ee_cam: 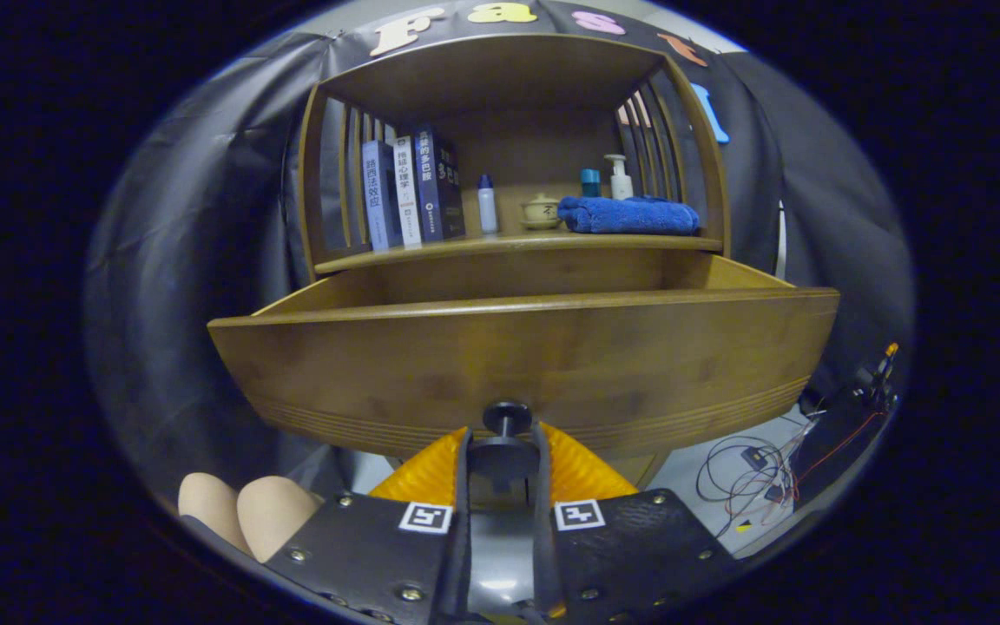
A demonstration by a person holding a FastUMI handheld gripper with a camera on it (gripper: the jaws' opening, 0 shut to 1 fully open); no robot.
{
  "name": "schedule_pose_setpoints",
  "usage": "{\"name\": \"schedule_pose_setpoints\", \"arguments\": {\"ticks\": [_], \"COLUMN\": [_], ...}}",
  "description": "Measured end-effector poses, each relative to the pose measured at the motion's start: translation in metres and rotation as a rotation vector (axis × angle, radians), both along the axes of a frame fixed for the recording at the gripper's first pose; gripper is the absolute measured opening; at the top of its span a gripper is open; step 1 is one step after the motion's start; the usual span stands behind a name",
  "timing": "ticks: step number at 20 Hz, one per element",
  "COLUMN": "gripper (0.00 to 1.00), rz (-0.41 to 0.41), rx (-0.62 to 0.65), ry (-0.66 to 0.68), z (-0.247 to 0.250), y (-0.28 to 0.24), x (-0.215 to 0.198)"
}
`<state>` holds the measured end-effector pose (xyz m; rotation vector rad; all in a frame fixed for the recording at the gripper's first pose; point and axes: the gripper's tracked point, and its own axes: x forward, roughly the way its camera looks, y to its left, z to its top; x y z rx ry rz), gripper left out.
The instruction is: Pull open the drawer, take out the items inside it, and place them on the countertop above the cabinet.
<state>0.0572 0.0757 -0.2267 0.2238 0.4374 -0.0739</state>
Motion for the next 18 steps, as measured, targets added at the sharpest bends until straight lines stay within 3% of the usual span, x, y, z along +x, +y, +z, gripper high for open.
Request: {"name": "schedule_pose_setpoints", "arguments": {"ticks": [5, 7, 18], "gripper": [0.29, 0.37, 0.42], "rz": [0.021, 0.038, 0.02], "rx": [-0.015, -0.008, 0.016], "ry": [0.022, 0.039, 0.088], "z": [0.002, 0.002, 0.013], "y": [0.003, 0.003, 0.0], "x": [-0.002, -0.004, -0.024]}}
